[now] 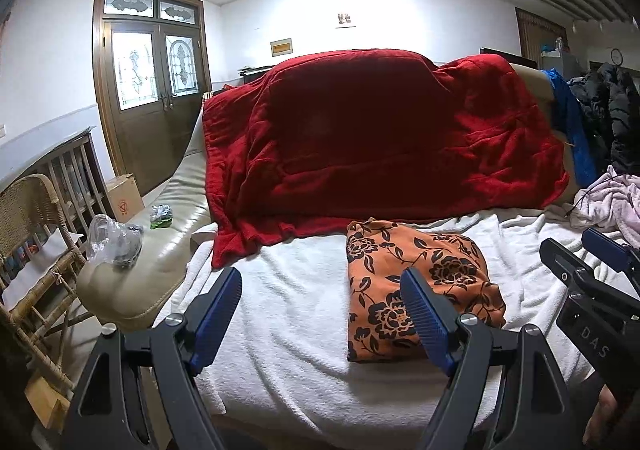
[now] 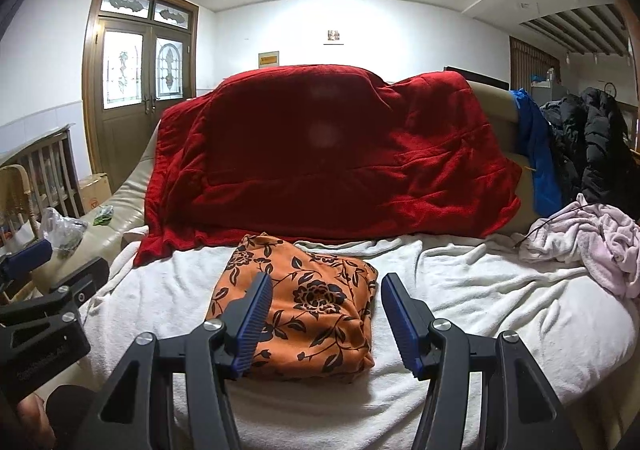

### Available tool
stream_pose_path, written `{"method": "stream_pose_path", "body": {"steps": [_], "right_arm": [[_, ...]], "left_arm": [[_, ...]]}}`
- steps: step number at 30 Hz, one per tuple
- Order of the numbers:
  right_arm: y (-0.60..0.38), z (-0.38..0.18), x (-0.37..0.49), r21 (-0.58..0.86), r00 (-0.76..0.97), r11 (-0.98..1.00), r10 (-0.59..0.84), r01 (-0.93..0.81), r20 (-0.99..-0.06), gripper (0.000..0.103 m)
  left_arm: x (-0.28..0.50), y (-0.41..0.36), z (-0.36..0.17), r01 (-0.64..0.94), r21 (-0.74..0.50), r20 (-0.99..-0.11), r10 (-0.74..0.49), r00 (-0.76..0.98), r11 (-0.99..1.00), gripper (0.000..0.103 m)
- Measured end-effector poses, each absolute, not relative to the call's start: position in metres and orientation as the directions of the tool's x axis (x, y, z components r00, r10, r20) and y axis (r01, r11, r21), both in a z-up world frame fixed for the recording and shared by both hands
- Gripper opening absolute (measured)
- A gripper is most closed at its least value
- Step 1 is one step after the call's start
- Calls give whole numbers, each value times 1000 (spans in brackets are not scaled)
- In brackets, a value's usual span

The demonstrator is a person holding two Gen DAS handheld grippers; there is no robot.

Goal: Fold small clothes

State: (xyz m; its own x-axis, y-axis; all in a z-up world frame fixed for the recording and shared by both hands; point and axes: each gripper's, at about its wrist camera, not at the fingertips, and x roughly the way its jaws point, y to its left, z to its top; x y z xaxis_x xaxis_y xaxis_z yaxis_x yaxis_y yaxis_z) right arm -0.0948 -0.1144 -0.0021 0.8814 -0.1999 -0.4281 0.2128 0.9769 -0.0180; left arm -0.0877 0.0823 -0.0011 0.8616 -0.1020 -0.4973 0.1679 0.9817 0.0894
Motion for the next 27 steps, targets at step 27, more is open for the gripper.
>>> {"method": "stream_pose_path", "body": {"steps": [27], "right_arm": [[-93,12,-110,-37,890,972,-226,231,-396,61]], "left_arm": [[-118,105,18,209,36,-447,-172,878,977,82]]}}
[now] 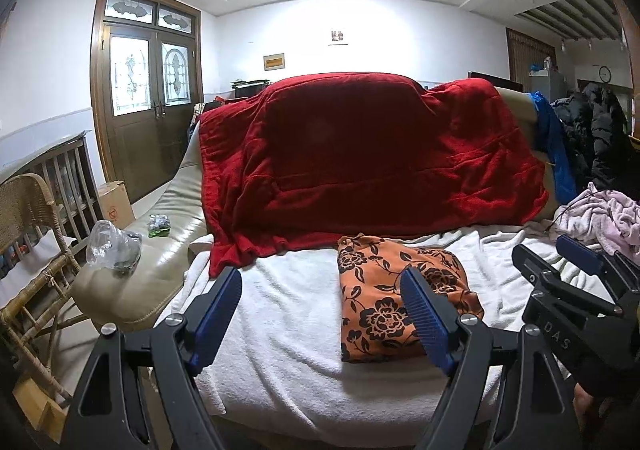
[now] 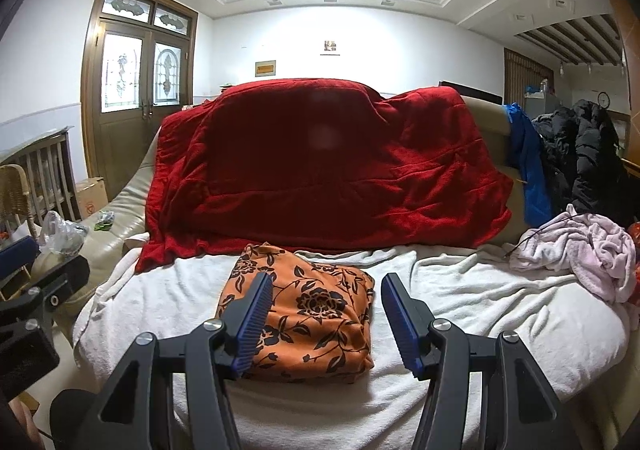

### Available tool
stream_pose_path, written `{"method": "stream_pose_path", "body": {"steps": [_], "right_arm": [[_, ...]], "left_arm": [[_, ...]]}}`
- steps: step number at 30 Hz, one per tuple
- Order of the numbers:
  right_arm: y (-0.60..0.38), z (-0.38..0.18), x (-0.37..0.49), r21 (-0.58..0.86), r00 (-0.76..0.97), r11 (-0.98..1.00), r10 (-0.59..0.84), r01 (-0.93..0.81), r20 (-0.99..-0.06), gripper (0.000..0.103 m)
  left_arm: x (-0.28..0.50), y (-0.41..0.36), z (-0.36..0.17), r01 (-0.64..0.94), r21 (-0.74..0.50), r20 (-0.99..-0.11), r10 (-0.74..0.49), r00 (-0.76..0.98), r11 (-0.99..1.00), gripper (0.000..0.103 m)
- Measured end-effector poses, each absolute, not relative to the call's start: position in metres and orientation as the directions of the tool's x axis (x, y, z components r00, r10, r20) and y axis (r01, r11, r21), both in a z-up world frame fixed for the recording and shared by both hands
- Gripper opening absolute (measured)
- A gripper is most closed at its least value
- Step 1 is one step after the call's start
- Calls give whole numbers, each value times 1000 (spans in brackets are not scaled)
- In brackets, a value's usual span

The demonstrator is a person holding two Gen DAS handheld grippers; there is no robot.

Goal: Fold small clothes

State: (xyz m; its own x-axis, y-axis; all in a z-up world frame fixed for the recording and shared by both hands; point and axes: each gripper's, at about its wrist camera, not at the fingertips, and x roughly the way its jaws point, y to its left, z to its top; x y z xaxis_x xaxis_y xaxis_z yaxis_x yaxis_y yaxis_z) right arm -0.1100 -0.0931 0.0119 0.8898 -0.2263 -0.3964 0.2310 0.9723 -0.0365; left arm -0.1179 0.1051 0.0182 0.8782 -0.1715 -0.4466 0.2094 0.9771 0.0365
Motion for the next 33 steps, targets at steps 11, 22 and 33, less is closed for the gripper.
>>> {"method": "stream_pose_path", "body": {"steps": [11,22,33], "right_arm": [[-100,0,-105,-54,864,964,-257,259,-433,61],[-160,-56,-47,170,825,979,0,116,-566,61],[-180,-99,-24,229,776,954,-8,196,-631,61]], "left_arm": [[-106,103,3,211,49,-477,-162,864,976,82],[-8,93,-83,171,2,-682,-123,721,985,82],[-4,70,-108,157,55,-711,-72,699,986,82]]}}
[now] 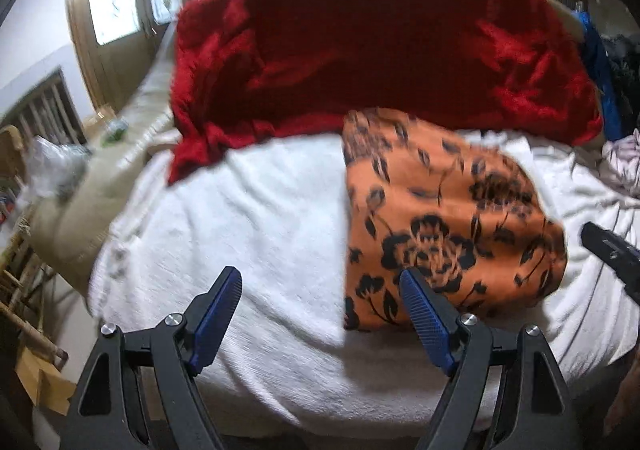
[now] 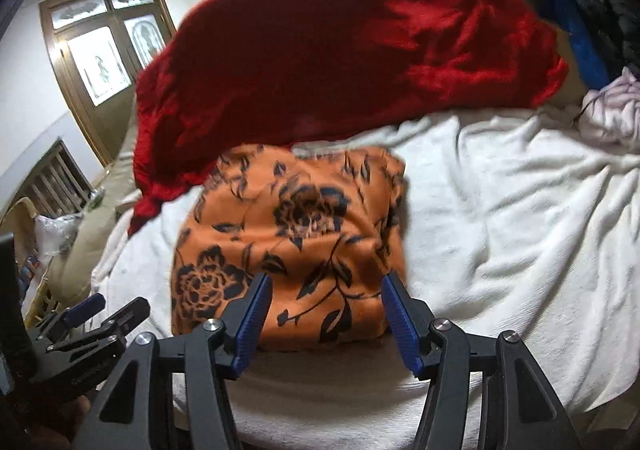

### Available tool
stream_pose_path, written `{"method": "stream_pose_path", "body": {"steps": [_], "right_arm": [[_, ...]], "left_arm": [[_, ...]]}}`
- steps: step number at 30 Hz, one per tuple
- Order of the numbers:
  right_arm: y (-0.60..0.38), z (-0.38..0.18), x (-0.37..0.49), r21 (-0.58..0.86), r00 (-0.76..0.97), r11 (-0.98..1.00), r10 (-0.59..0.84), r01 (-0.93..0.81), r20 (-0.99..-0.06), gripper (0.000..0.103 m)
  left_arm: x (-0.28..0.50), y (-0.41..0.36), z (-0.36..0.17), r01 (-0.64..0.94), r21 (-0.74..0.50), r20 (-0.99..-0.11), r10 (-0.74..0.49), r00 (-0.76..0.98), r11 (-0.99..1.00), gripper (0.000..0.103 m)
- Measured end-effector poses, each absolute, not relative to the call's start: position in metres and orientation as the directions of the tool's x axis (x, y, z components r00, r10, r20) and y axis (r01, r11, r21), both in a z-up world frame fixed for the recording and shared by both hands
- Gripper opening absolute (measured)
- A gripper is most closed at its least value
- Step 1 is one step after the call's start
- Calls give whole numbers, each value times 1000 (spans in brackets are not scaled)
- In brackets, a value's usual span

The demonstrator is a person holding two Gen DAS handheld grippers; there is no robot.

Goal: Fold small clothes

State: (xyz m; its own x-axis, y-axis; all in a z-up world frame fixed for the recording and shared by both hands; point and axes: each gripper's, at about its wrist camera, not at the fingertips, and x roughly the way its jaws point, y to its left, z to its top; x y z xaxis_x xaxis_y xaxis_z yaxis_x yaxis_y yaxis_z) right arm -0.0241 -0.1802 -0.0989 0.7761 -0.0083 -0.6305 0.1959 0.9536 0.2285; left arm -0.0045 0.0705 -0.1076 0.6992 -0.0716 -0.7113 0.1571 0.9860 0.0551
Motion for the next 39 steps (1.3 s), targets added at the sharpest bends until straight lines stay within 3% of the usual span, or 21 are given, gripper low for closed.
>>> {"method": "stream_pose_path", "body": {"steps": [4,13,19,39], "right_arm": [[-174,-58,-49,212,834,959,-43,189,-551,61],[-134,-18,-94,88,884,980,-121,179,-452,61],[-110,-5,-107,29,901,987,-133,159,-412,61],[-69,-9,-55,-62,898,995,-102,84,-429,61]], "left_arm": [[-28,79,-71,117,48,-625,-61,778,992,82],[-55,82,-41,94,129,-575,-2,818,987,82],[-69,101,-27,95,84,-543,-35,839,992,83],[-47,127,-9,102,31,-520,-71,851,994,83]]}}
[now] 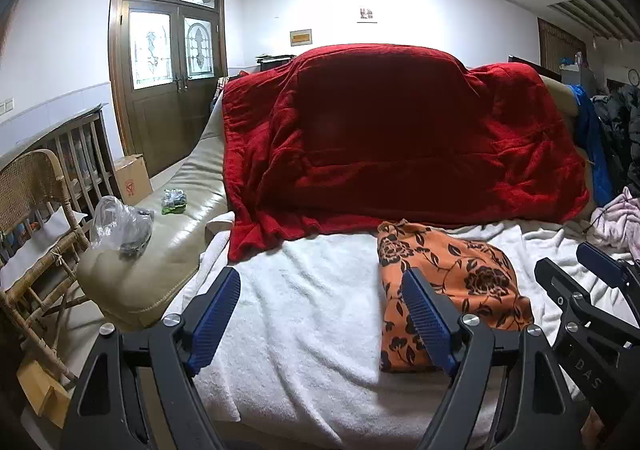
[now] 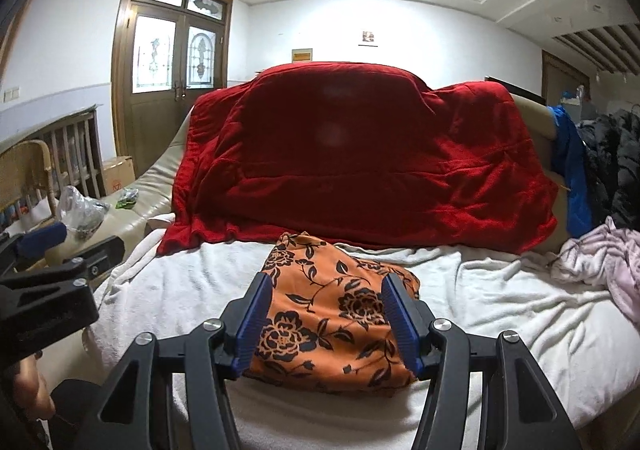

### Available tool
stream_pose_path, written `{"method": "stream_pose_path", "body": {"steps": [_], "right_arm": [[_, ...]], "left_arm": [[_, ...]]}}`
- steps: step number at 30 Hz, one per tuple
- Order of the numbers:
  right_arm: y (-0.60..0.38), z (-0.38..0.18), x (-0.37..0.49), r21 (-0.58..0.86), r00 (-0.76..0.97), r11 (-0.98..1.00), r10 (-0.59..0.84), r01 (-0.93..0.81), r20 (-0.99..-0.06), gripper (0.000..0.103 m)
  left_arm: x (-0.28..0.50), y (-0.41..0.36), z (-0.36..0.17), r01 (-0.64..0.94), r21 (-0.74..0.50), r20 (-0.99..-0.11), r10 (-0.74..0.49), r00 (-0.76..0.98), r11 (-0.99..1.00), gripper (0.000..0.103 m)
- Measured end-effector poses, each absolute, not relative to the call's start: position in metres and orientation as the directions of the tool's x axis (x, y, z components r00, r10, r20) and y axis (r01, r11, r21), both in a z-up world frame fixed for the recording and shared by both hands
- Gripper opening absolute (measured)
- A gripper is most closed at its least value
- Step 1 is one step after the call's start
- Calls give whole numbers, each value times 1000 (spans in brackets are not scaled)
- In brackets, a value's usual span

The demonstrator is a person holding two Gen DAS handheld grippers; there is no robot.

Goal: Fold small clothes

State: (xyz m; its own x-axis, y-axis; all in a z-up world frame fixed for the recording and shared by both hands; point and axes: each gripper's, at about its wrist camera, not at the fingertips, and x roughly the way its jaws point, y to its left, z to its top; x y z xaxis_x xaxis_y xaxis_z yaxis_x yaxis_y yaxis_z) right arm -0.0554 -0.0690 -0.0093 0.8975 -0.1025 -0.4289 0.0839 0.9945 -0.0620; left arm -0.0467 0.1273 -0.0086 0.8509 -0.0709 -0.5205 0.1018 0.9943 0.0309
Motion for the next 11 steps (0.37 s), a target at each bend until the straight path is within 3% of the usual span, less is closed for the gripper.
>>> {"method": "stream_pose_path", "body": {"steps": [11], "right_arm": [[-76,-3,-39,-62,905,994,-104,86,-413,61]], "left_arm": [[-32,123,0,122,7,-507,-101,856,993,83]]}}
